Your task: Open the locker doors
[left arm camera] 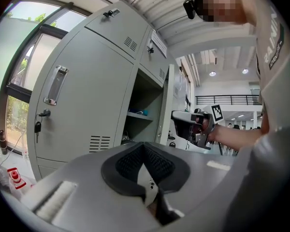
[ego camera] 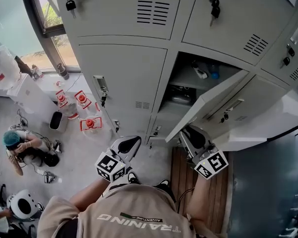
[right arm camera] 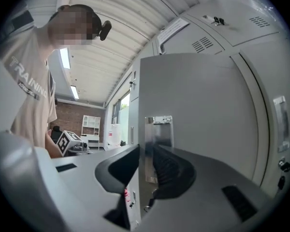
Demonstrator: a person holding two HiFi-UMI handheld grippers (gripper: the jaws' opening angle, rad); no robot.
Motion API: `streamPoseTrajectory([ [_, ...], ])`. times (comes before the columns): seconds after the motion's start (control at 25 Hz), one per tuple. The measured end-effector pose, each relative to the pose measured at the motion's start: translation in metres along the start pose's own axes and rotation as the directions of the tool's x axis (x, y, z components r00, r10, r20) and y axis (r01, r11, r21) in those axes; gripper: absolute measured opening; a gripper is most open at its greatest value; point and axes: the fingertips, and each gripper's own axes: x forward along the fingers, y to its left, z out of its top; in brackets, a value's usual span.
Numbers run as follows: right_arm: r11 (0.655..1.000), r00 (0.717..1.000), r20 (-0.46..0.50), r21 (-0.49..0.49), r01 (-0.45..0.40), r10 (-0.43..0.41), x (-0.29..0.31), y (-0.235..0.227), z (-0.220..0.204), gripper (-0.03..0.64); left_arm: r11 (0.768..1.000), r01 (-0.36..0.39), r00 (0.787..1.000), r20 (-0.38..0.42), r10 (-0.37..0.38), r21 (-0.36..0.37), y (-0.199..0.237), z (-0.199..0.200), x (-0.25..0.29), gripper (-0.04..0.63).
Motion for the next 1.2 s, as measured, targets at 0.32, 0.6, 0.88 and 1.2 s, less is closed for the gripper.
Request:
streamPoseTrajectory([
  [0.32,0.994,0.994,0.004,0.007,-0.109,0.109,-0.068,0.007,0.001,0.067,1.0,-0.021,1.0,0.003,0.021,0.021,-0.065,-0.001,0.028,0.006],
  [0.6,0.98,0.98,0.012,0.01,-0.198,0.198,-0.129,-0.009,0.003,0.067,0.999,-0.028,1.0,0.01,0.028,0.018,-0.147,0.002,0.07,0.006],
  [0.88,0.967,0.967,0.001,-0.011,-0.256,0.256,-0.18,-0.024,0.001,0.04,0.999,-0.03,1.0,-0.001,0.03,0.019,-0.217,-0.007,0.106,0.006],
  [1.2,0.98,0.981,0.006,-0.015,-0.196,0.196,-0.207,-0.035,-0.004,0.04,0.999,0.014,1.0,-0.023,-0.013,0.044,-0.253,-0.007,0.115,0.006],
])
